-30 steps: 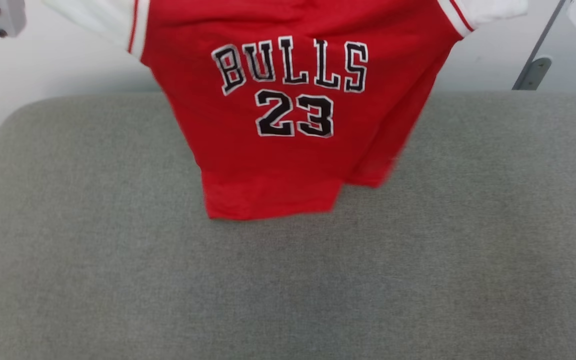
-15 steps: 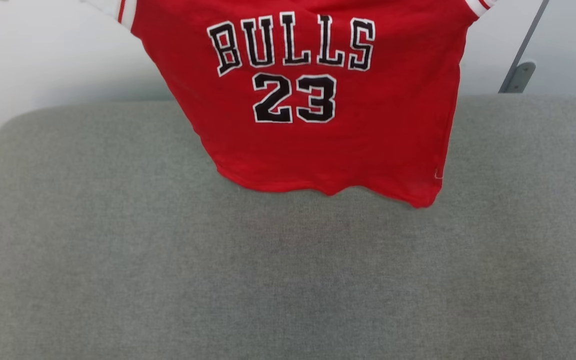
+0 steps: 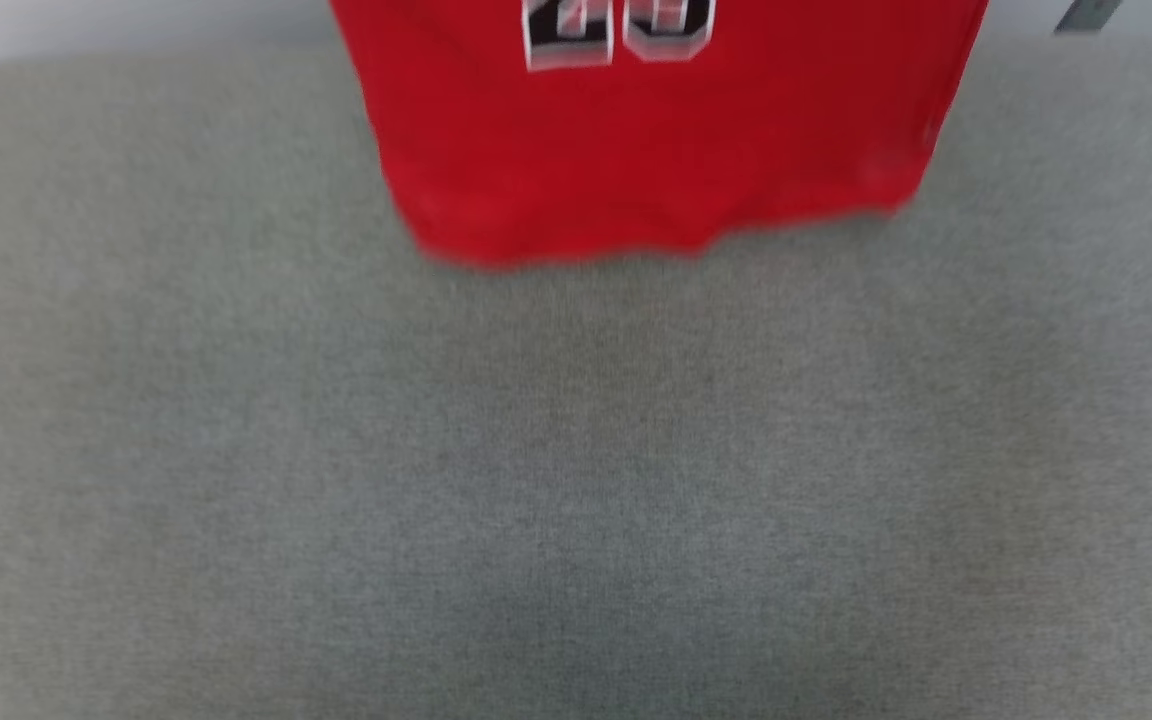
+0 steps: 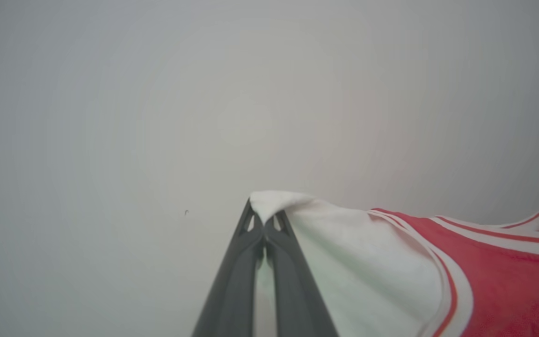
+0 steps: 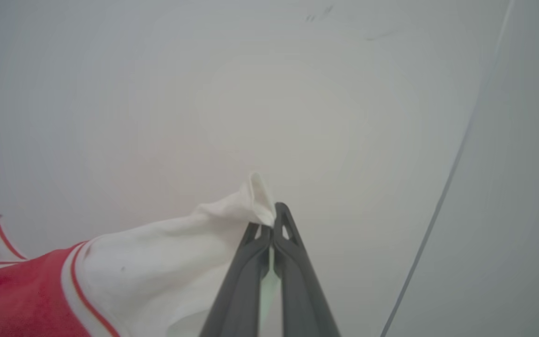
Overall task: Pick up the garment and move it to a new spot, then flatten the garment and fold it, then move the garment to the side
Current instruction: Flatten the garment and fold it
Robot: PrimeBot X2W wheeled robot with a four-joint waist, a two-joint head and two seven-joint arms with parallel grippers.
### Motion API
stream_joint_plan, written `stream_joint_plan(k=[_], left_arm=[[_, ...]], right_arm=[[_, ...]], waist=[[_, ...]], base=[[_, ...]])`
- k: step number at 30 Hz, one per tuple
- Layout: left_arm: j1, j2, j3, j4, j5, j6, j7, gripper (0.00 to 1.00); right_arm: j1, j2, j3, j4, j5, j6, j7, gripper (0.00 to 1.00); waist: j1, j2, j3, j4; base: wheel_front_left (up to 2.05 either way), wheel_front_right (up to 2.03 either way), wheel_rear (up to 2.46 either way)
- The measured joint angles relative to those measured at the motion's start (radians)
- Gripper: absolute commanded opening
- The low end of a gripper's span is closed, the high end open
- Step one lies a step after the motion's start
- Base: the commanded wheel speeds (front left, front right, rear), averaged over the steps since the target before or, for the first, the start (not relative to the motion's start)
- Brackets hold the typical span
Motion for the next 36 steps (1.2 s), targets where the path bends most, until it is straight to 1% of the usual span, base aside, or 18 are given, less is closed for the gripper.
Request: stream_joint_plan(k=[4,6,7,9,11,13,16,18,20,22,24,26,28,30,33,36], left_arm=[[-0.078,-0.027,0.012,0.023,0.033,0.029,-0.156,0.0],[-0.11,-0.035,0.016,0.028,0.054,0.038,-0.256,0.0],[-0.123,-0.038,0.019,0.032,0.063,0.043,-0.302,0.0],[-0.133,-0.048,0.031,0.048,0.06,0.043,-0.36,0.0],[-0.123,-0.052,0.024,0.063,0.066,0.026,-0.385,0.0],[-0.096,-0.053,0.016,0.086,0.064,0.013,-0.392,0.0],[-0.022,-0.05,0.0,0.117,0.051,-0.009,-0.389,0.0],[0.038,-0.048,-0.017,0.129,0.037,-0.02,-0.357,0.0],[0.115,-0.046,-0.032,0.128,0.011,-0.031,-0.313,0.0],[0.197,-0.036,-0.044,0.118,-0.013,-0.034,-0.272,0.0],[0.277,-0.015,-0.048,0.092,-0.051,-0.034,-0.229,0.0],[0.366,0.002,-0.054,0.052,-0.086,-0.035,-0.19,0.0],[0.46,0.019,-0.056,-0.004,-0.129,-0.038,-0.149,0.0],[0.551,0.047,-0.052,-0.081,-0.172,-0.038,-0.122,0.0],[0.698,0.113,-0.045,-0.221,-0.241,-0.039,-0.069,0.0],[0.871,0.204,-0.045,-0.394,-0.305,-0.031,-0.017,0.0]], right_arm=[[-0.067,-0.002,-0.035,0.035,-0.165,0.0,-0.199,0.0],[-0.093,-0.004,-0.056,0.041,-0.245,0.0,-0.257,0.0],[-0.101,-0.004,-0.064,0.037,-0.282,0.0,-0.272,0.0],[-0.1,0.0,-0.07,0.021,-0.335,0.0,-0.285,0.0],[-0.078,0.009,-0.069,0.029,-0.356,0.0,-0.288,0.0],[-0.03,0.02,-0.045,0.05,-0.359,0.0,-0.289,0.0],[0.05,0.031,0.018,0.091,-0.32,0.0,-0.289,0.0],[0.104,0.042,0.049,0.112,-0.235,0.0,-0.283,0.0],[0.168,0.042,0.091,0.122,-0.147,0.0,-0.246,0.0],[0.231,0.03,0.148,0.104,-0.064,0.0,-0.199,0.0],[0.291,0.01,0.185,0.058,0.038,0.0,-0.158,0.0],[0.357,-0.029,0.229,0.0,0.117,0.0,-0.099,0.0],[0.429,-0.086,0.279,-0.075,0.179,0.0,-0.054,0.0],[0.494,-0.138,0.304,-0.152,0.233,0.0,-0.028,0.0],[0.59,-0.231,0.342,-0.27,0.27,0.0,-0.015,0.0],[0.704,-0.316,0.387,-0.385,0.278,0.0,-0.012,0.0]], waist=[[0.0,0.0,0.078,0.002],[0.0,0.0,0.116,0.005],[0.0,0.0,0.133,0.007],[0.0,0.0,0.166,0.012],[0.0,0.0,0.194,0.019],[0.0,0.0,0.212,0.028],[0.0,0.0,0.215,0.042],[0.0,0.0,0.205,0.047],[0.0,0.0,0.187,0.051],[0.0,0.0,0.163,0.055],[0.0,0.0,0.136,0.056],[0.0,0.0,0.107,0.055],[0.0,0.0,0.079,0.055],[0.0,0.0,0.05,0.055],[0.0001,0.0,0.01,0.055],[0.0,0.0,-0.028,0.054]], base=[[0.0,0.0,0.0],[0.0,0.0,0.0],[0.0,0.0,0.0],[0.0,0.0,0.0],[0.0,0.0,0.0],[0.0,0.0,0.0],[0.0,0.0,0.0],[0.0,0.0,0.0],[0.0,0.0,0.0],[0.0,0.0,0.0],[0.0,0.0,0.0],[0.0,0.0,0.0],[0.0,0.0,0.0],[0.0,0.0,0.0],[0.0,0.0,0.0],[0.0,0.0,0.0]])
